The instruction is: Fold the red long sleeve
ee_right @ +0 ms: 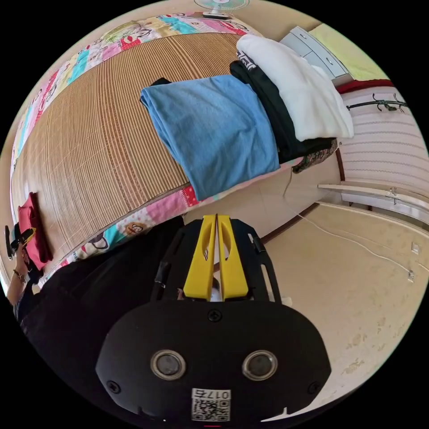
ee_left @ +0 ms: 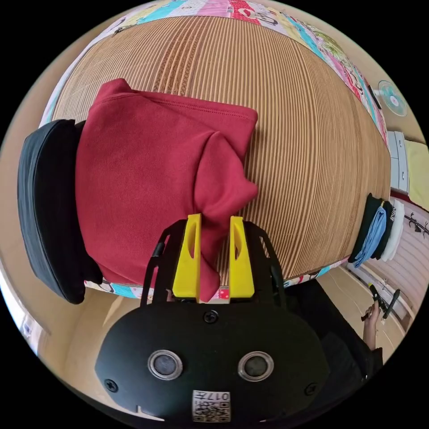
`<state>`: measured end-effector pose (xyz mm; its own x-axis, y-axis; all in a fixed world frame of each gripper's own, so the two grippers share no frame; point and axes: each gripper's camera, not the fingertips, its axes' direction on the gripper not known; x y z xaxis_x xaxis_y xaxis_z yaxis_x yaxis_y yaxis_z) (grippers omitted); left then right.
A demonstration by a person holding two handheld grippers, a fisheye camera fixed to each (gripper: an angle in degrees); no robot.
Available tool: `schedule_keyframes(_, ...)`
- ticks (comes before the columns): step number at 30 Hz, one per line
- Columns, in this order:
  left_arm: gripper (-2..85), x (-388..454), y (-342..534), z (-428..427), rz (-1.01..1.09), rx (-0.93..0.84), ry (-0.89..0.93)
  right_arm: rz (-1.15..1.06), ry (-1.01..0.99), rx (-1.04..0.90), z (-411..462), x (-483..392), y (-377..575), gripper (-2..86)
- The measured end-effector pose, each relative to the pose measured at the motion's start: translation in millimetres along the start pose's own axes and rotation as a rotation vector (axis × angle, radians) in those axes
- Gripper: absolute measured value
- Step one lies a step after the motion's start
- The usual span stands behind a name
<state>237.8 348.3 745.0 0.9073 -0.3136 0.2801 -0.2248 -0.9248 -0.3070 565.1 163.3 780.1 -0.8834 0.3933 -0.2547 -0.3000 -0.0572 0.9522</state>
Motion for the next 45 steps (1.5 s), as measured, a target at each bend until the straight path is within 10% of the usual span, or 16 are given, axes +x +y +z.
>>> schedule_keyframes(14,4.5,-88.1,147.8,-129.6,0.096,0.402,0.514,-0.058,-0.361,0.202,2.1,-45.5,76.8,0.2)
schedule_keyframes(26,2.7,-31.5,288.5,-244.0,0.899,0.784,1.156,-0.560,-0.570,0.567,-87.7,-116.4,20.3,0.6)
schedule_keyframes(39,-0.4,107.8,349.7,-189.4,1.214,0.674,1.656,-1.044,-0.772,0.849,-155.5,-124.2,15.8,13.2)
schedule_keyframes(45,-0.6,191.1,378.9,-164.2,1.407,0.408,1.748,-1.562,-1.179,0.463,-123.6,-208.4,-29.0,17.7)
